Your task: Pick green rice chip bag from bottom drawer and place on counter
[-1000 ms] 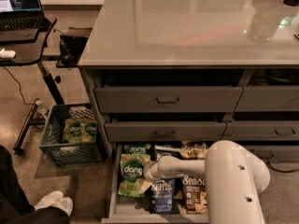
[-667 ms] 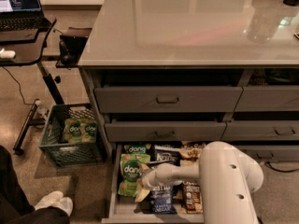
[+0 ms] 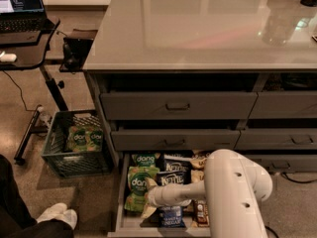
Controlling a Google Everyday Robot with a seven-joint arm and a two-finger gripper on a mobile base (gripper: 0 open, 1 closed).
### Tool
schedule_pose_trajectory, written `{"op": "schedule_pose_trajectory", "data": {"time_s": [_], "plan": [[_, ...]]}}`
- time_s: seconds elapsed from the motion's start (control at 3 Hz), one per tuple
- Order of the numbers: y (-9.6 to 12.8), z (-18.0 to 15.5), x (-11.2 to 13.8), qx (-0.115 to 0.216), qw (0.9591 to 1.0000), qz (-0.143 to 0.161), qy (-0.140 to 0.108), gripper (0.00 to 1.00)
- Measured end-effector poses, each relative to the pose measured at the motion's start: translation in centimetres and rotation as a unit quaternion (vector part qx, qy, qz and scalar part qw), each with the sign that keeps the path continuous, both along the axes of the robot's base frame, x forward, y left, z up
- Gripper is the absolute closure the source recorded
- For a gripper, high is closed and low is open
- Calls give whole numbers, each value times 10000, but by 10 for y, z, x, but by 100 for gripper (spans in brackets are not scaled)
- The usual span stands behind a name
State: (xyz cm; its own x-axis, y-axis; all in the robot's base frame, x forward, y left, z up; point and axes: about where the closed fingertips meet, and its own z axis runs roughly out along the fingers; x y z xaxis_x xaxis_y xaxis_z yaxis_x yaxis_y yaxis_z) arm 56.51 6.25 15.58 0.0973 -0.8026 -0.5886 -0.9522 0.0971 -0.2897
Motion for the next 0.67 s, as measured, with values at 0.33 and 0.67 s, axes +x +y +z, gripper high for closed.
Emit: {"op": "schedule_pose_trajectory", "data": {"time_s": [0.33,0.67], "plan": [[8,-7,-2,4,9997,-93,-211,0],[13,-28,-4,-61,9993,-161,-337,0]]}}
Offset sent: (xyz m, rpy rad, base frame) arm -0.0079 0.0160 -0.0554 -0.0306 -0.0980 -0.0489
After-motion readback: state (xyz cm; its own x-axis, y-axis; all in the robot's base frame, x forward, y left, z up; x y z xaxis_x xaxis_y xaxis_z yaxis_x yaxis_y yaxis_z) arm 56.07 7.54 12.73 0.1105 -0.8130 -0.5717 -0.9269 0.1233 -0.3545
